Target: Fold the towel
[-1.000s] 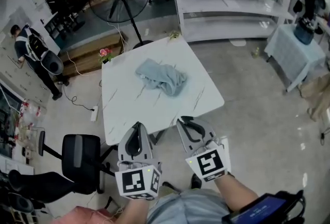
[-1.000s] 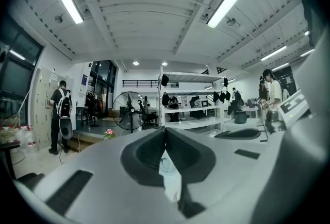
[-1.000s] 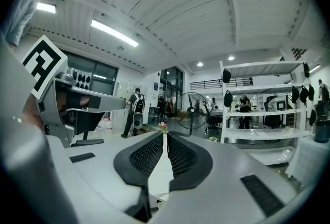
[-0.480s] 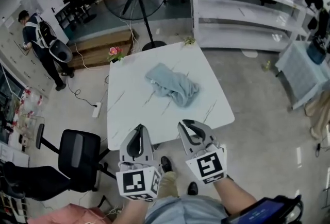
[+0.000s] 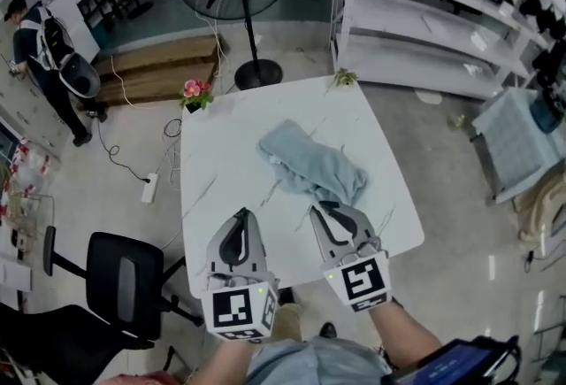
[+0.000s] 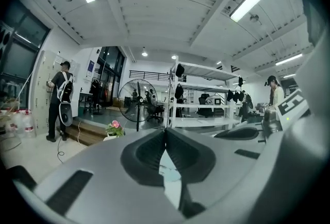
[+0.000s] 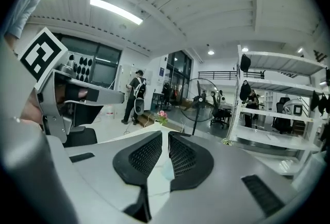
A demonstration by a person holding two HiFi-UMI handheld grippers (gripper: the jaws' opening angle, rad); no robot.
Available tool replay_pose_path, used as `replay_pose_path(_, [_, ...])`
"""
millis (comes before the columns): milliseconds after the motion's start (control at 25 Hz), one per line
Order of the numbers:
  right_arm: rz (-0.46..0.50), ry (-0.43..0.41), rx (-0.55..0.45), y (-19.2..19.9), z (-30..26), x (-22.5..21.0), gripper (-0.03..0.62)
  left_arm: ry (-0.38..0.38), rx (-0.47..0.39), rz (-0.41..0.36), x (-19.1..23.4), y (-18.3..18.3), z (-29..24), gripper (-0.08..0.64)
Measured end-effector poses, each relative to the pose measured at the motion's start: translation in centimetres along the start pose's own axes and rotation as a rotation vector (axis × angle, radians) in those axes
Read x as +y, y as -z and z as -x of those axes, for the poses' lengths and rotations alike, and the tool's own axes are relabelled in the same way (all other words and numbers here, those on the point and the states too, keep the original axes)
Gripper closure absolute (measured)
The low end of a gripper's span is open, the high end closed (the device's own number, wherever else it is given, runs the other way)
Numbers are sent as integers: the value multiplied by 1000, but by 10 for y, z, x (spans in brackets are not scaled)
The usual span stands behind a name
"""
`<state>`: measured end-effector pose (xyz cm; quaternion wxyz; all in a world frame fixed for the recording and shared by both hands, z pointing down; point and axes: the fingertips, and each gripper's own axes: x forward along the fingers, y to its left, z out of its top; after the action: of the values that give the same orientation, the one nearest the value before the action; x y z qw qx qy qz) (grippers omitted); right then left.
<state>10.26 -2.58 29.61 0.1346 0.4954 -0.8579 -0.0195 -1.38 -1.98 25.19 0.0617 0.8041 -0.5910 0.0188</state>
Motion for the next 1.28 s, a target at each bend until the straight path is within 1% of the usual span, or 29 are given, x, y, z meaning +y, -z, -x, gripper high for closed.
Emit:
replay_pose_path(240, [34, 37, 15, -22, -70, -11, 534, 34, -24, 12, 48, -15, -50, 552])
replay_pose_path(440, [93, 45, 25, -39, -105, -14, 528, 40, -35, 26, 73, -26, -72, 552])
replay_pose_path(520, [97, 48, 33, -40, -115, -16, 526, 43, -34, 33, 78, -28, -79, 552])
replay_pose_path(680, [103, 47, 63, -29, -133, -22, 523, 35, -23, 45, 89, -18, -96, 552])
replay_pose_path(840, [92, 27, 115, -7, -153, -30, 514, 9, 14, 50, 99, -10, -118, 552])
replay_pose_path(1000, [54, -8, 173, 29, -177, -38, 509, -18, 58, 51, 105, 5, -138, 552])
replay_pose_path(1280, [-14, -121, 316, 116, -217, -35, 491, -95, 199, 53, 116, 63, -165, 552])
